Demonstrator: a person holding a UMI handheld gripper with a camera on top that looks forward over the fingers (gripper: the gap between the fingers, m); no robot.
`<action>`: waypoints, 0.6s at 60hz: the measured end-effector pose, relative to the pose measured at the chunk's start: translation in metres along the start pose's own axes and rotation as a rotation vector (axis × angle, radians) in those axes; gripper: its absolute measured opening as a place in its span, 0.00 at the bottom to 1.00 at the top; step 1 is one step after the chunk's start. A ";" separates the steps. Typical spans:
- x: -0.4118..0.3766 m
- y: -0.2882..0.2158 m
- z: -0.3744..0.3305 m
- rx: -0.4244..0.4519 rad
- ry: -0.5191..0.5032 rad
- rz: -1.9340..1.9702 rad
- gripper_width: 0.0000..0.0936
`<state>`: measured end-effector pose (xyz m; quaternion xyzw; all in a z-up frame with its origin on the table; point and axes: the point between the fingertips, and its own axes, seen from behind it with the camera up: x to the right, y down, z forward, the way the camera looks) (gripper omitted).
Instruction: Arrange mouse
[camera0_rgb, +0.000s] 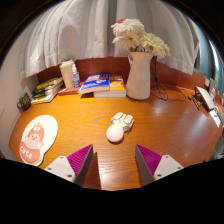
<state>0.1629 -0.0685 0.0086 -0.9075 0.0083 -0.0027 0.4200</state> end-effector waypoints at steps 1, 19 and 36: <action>0.003 -0.003 0.005 -0.002 0.004 0.000 0.91; 0.015 -0.038 0.073 -0.052 -0.052 0.002 0.90; 0.003 -0.057 0.099 -0.103 -0.082 0.010 0.78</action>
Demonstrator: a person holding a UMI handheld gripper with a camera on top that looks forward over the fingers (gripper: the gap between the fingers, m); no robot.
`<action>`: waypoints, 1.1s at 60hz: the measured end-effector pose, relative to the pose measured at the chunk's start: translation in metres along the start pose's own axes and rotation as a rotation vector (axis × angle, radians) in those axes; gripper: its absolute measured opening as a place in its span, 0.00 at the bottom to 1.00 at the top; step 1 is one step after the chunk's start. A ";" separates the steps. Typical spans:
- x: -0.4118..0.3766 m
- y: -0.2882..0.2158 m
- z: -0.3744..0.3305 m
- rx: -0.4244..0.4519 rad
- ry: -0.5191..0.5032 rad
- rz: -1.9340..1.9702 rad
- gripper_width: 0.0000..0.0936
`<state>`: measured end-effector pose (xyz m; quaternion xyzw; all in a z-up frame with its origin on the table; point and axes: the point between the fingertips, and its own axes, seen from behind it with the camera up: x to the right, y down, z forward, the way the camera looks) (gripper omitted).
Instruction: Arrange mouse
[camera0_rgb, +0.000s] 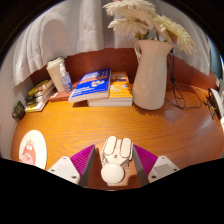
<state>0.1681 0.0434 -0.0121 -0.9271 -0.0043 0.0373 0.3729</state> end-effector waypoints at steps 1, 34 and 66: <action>0.000 -0.001 0.001 -0.003 0.002 -0.001 0.76; 0.000 -0.002 0.007 -0.026 0.031 -0.041 0.46; -0.166 -0.240 -0.171 0.429 0.079 -0.060 0.44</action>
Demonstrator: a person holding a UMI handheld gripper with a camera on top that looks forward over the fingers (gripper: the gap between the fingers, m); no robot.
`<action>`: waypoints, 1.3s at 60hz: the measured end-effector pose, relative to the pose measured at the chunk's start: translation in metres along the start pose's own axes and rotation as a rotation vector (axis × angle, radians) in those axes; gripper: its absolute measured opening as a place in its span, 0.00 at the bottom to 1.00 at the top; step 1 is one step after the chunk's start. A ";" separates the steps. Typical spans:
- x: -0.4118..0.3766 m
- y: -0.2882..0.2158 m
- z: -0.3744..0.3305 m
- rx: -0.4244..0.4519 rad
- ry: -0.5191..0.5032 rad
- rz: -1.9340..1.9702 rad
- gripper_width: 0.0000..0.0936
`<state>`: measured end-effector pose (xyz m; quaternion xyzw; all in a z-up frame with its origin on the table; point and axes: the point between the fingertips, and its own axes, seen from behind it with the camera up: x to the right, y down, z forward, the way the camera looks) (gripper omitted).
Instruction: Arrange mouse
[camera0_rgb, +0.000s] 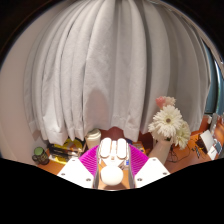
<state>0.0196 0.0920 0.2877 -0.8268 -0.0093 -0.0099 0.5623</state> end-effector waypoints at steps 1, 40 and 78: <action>-0.010 -0.001 0.000 0.004 -0.009 0.001 0.44; -0.176 0.310 0.025 -0.428 -0.129 -0.049 0.46; -0.139 0.139 -0.140 -0.187 -0.091 0.011 0.88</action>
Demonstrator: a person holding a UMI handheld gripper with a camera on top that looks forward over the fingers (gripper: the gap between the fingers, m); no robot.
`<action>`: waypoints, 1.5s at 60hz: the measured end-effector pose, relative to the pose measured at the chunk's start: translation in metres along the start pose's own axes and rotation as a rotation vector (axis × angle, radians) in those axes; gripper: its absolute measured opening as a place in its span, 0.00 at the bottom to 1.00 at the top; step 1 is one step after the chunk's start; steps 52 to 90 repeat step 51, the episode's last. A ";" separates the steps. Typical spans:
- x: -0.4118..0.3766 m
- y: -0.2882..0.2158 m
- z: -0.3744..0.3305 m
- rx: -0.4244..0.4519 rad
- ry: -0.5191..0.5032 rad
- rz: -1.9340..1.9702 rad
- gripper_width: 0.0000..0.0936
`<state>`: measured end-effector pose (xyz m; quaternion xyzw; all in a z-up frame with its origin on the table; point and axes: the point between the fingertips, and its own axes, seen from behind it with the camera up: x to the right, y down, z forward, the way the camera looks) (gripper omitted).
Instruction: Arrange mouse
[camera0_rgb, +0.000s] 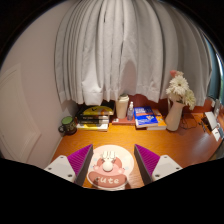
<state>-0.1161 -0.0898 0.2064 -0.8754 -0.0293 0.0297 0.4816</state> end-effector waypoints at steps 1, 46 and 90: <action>0.000 -0.002 -0.009 0.007 -0.002 0.002 0.88; 0.065 0.044 -0.184 0.078 0.048 0.071 0.88; 0.069 0.044 -0.188 0.086 0.052 0.075 0.88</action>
